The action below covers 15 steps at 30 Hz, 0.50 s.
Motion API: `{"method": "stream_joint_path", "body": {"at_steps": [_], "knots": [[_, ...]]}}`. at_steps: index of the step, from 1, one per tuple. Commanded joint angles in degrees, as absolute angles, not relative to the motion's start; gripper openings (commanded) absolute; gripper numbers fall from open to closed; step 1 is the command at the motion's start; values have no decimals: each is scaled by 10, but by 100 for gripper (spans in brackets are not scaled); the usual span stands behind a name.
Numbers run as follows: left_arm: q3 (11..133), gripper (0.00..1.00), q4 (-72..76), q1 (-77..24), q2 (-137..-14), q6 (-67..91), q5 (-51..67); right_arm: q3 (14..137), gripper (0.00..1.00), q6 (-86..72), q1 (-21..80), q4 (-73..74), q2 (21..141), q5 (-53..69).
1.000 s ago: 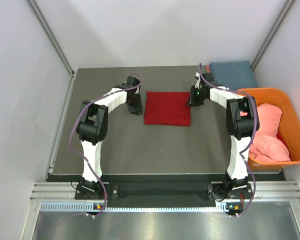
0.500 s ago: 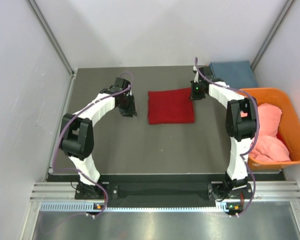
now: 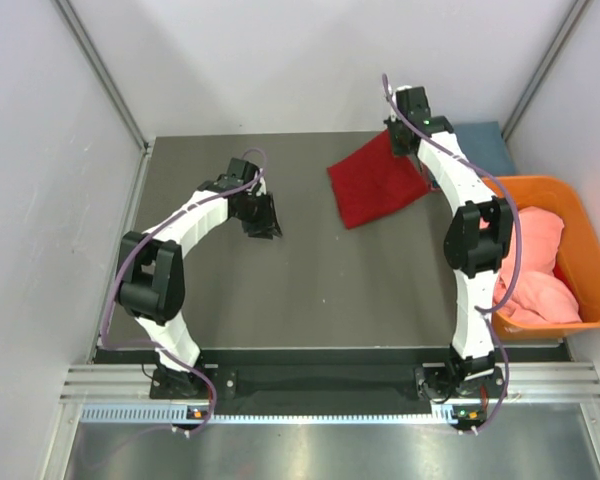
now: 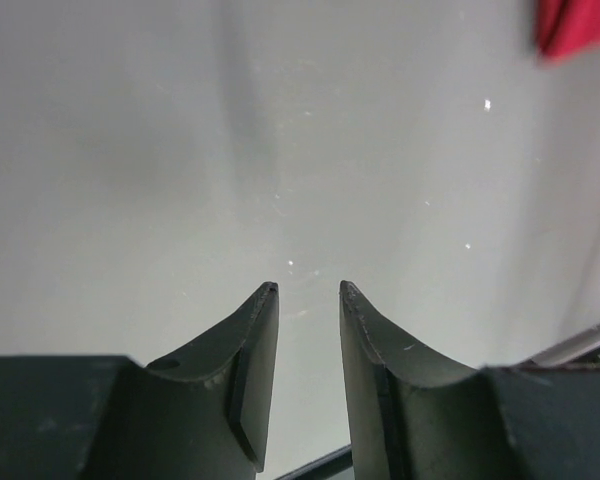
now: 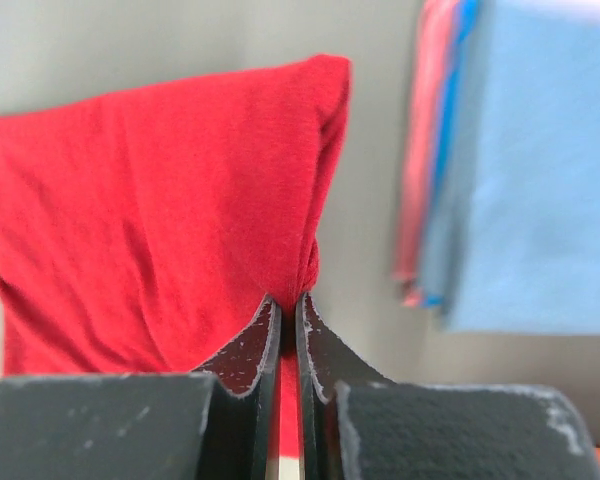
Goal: Fold and stack the t-shirts
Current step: Neatly place the folded tshirt to the corner
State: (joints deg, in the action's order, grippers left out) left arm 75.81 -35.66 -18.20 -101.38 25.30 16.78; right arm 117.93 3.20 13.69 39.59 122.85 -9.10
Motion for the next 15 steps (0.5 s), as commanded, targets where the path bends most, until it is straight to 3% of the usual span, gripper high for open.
{"method": "stream_joint_path", "body": {"at_steps": [1, 15], "knots": [[750, 37, -327, -185, -972, 245, 190, 1283, 0, 103, 130, 437, 1259, -178], [744, 36, -322, -193, -984, 249, 209, 1375, 0, 225, 75, 407, 1318, -279]]}}
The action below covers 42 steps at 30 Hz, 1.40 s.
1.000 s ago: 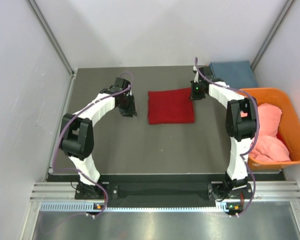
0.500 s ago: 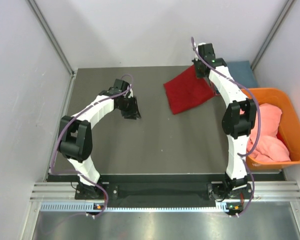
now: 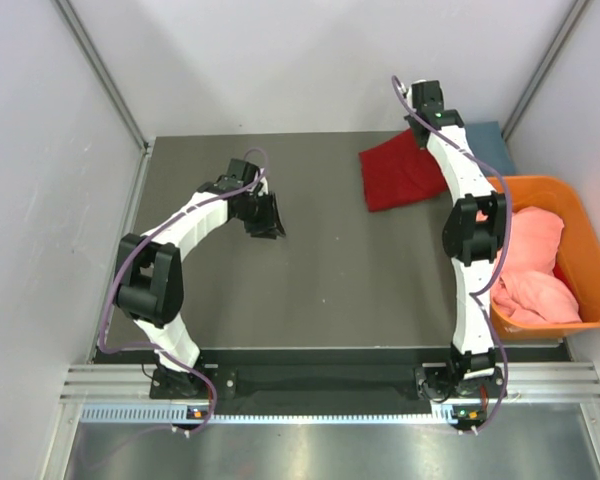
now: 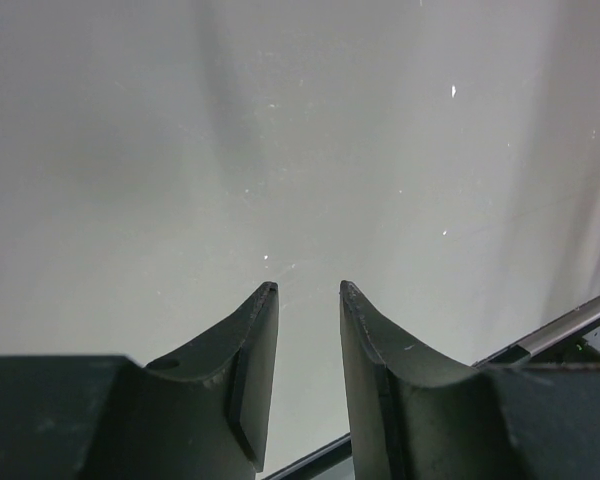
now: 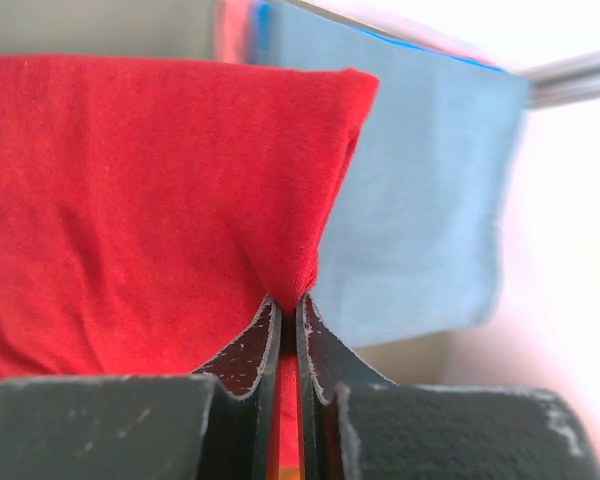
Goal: Fold and stack the t-shirts
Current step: Neatly place the folded tshirt to the corner
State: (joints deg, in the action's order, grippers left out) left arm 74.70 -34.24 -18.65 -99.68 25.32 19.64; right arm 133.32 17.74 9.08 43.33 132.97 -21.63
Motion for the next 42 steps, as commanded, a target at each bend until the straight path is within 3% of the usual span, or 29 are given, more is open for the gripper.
{"method": "stream_joint_path", "body": {"at_steps": [1, 13, 21, 26, 38, 42], "knots": [[743, 37, -322, -194, -985, 249, 209, 1375, 0, 233, 72, 403, 1315, -283], [748, 36, -332, -207, -987, 241, 202, 1367, 0, 290, 34, 363, 1291, -295], [751, 36, -345, -218, -984, 234, 186, 1294, 0, 328, 31, 251, 1250, -303], [754, 37, -350, -222, -986, 233, 180, 1353, 0, 355, 27, 268, 1278, -316], [752, 37, -345, -223, -997, 234, 185, 1351, 0, 358, 15, 243, 1281, -287], [753, 37, -345, -223, -1000, 235, 185, 1253, 0, 372, 36, 177, 1231, -265]]}}
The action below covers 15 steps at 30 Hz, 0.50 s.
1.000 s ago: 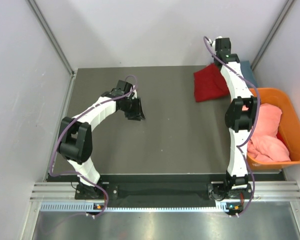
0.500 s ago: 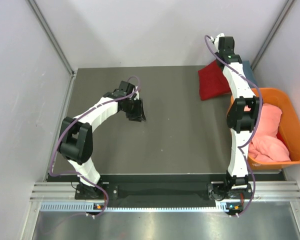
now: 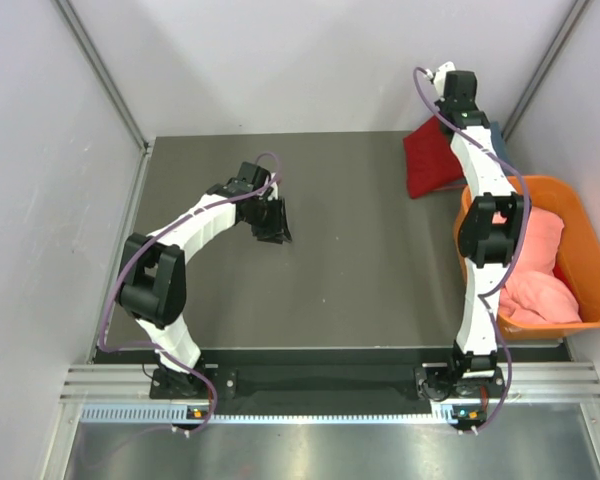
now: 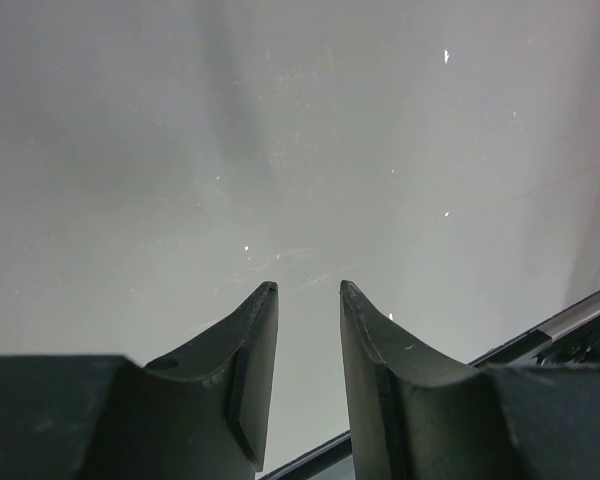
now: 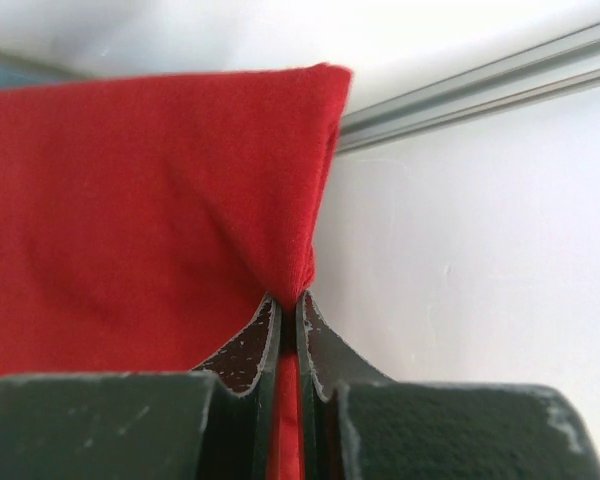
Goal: Fold and stack the t-shirts
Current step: Neatly place the folded tshirt to the corner
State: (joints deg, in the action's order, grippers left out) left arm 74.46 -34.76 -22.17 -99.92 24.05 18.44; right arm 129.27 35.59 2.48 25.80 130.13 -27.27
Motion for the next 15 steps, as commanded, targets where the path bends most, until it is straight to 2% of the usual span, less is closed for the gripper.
{"method": "stream_joint_path", "body": {"at_steps": [1, 15], "knots": [[752, 36, -344, -223, -1000, 236, 188, 1249, 0, 369, 40, 176, 1217, -261], [751, 36, -343, -226, -997, 236, 197, 1262, 0, 355, 59, 206, 1214, -267]]}}
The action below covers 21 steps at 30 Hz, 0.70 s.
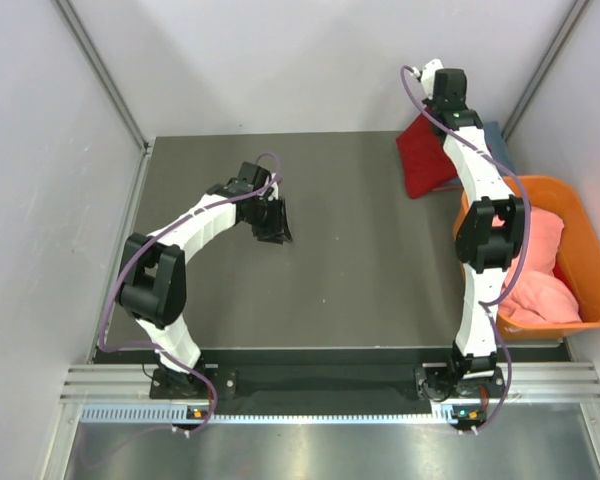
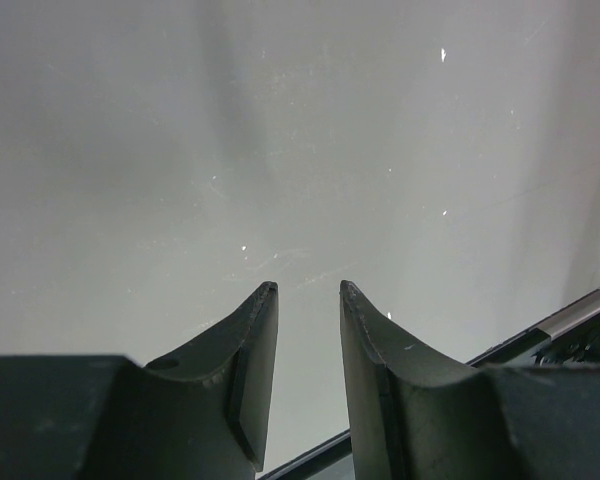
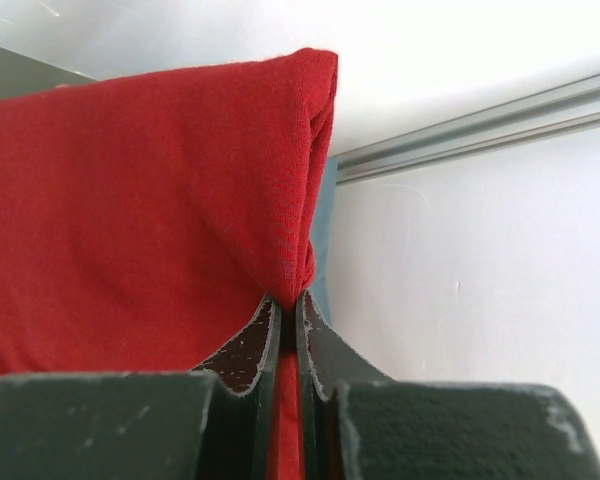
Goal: Fold and stack the t-shirts
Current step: Neatly place the folded tshirt to the corner
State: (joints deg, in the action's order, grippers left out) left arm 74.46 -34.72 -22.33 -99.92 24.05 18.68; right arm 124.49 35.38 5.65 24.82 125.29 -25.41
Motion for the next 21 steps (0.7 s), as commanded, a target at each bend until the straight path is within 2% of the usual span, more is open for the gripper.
{"method": "stream_joint_path", "body": {"at_steps": [1, 19, 21], "knots": [[751, 36, -341, -226, -998, 236, 197, 1266, 0, 361, 59, 205, 1215, -269], [756, 36, -349, -228, -1016, 233, 192, 1372, 0, 417, 4, 177, 1329, -238], [758, 36, -351, -229, -1017, 232, 188, 1366, 4, 423, -17, 154, 1337, -225]]}}
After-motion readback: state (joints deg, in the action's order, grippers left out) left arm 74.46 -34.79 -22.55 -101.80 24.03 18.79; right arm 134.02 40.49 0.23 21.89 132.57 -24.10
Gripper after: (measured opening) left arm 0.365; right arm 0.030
